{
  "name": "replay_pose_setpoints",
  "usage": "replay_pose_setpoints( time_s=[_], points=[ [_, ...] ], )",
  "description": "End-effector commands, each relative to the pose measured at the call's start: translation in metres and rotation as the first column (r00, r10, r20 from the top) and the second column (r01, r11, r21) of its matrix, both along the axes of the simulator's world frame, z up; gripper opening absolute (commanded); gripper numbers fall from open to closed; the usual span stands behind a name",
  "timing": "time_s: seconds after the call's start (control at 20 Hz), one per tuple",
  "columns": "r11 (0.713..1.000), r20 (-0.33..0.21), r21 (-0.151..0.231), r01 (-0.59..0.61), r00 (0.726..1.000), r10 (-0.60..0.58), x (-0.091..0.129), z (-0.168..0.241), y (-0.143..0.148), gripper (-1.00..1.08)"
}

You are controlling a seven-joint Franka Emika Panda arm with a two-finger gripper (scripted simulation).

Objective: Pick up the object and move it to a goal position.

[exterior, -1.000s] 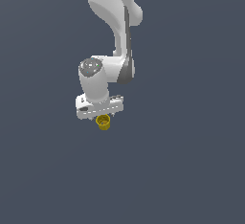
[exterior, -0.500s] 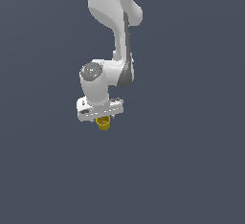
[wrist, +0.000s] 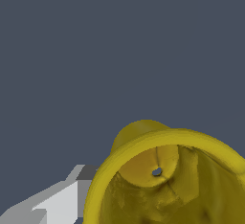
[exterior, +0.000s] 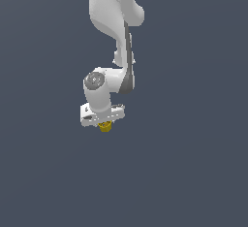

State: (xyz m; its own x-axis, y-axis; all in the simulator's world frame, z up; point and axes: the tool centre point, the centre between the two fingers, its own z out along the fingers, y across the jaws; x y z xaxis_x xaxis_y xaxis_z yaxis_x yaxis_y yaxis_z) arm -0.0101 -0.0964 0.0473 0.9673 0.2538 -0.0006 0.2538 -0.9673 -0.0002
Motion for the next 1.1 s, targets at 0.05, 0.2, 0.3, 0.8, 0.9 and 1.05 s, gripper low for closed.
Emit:
replay_pose_setpoints(
  time_s=[0.05, 0.2, 0.3, 0.8, 0.9, 1.05],
  points=[
    [1.0, 0.001, 0.0, 0.0, 1.0, 0.0, 0.0, -0.001, 0.0, -1.0],
    [1.0, 0.001, 0.0, 0.0, 1.0, 0.0, 0.0, -0.001, 0.0, -1.0],
    [1.0, 0.001, 0.0, 0.0, 1.0, 0.0, 0.0, -0.001, 0.0, -1.0],
    [1.0, 0.001, 0.0, 0.0, 1.0, 0.0, 0.004, 0.017, 0.005, -1.0],
    [1.0, 0.001, 0.0, 0.0, 1.0, 0.0, 0.006, 0.028, 0.008, -1.0],
    [1.0, 0.001, 0.0, 0.0, 1.0, 0.0, 0.01, 0.048, 0.015, -1.0]
  ],
)
